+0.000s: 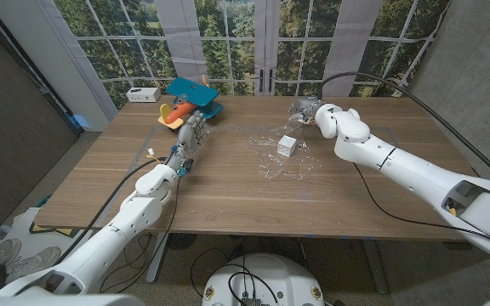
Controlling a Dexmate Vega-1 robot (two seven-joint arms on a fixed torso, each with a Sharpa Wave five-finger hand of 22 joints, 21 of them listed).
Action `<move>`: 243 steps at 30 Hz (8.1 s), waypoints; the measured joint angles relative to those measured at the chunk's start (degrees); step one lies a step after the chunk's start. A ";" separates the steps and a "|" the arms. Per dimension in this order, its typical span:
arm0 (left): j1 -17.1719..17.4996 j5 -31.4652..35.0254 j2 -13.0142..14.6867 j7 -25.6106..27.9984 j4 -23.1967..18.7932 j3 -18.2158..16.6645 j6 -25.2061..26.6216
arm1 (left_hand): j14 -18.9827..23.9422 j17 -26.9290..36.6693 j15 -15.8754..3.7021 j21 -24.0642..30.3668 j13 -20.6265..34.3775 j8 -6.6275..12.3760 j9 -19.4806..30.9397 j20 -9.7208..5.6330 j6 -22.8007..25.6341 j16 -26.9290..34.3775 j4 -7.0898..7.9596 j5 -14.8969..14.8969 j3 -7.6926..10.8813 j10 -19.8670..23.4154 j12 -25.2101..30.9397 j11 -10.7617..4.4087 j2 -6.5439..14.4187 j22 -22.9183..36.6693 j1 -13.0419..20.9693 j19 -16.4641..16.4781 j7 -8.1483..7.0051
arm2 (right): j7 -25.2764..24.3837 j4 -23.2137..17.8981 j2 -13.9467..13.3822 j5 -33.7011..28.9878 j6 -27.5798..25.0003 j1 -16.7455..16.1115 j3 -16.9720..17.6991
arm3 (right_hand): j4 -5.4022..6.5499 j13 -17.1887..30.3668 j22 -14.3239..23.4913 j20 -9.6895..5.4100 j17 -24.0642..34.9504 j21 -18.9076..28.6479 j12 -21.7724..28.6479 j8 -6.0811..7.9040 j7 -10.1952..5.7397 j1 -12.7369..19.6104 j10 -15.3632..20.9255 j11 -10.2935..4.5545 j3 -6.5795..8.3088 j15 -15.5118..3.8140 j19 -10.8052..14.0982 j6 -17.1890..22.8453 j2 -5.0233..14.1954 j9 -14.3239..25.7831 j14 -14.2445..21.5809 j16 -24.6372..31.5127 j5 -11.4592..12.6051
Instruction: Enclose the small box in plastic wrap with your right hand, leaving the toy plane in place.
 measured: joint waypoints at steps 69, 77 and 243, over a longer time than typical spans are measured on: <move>1.44 0.17 1.08 2.72 -2.65 -0.72 1.18 | 0.22 0.00 0.22 -0.44 0.00 0.00 0.00 0.17 0.00 0.00 -0.22 0.00 -0.21 -0.01 0.00 0.41 0.00 0.00 0.00 0.18 0.00 | -0.60 24.98 8.48 1.30 0.58 11.82 -12.52 | -3.33 -0.12 0.01 -1.93 -1.31 1.15 3.07 6.54 1.24 6.21 13.20 -1.07 3.34 -0.95 2.36 19.26 2.56 0.15 8.68 3.00 -1.52; 1.89 -0.02 1.29 2.79 -2.90 -0.95 1.23 | 0.22 0.00 0.21 -0.44 0.00 0.00 0.00 0.17 0.00 0.00 0.02 0.00 -0.45 -0.01 0.00 0.41 0.00 0.00 0.00 0.18 0.00 | -2.63 25.51 9.02 1.31 1.62 11.78 -13.40 | -4.57 1.14 0.01 -3.07 -0.01 1.90 5.29 10.79 2.79 11.91 18.71 -2.34 4.91 -1.34 2.45 27.32 2.27 1.37 11.42 5.34 -1.71; -5.54 0.33 -2.08 -4.75 4.90 2.34 1.02 | 0.11 0.00 0.71 -1.83 0.00 0.00 0.00 0.80 0.32 0.00 0.02 0.00 -0.45 0.00 0.00 1.02 0.00 0.00 0.00 0.19 -0.32 | -3.31 -32.84 -14.40 4.26 0.86 -25.63 14.01 | 0.16 0.10 -0.53 3.76 -3.96 -5.30 0.40 1.55 1.02 -1.50 2.13 -0.05 -5.53 -0.09 -10.09 5.70 -2.57 0.26 -0.66 0.69 1.06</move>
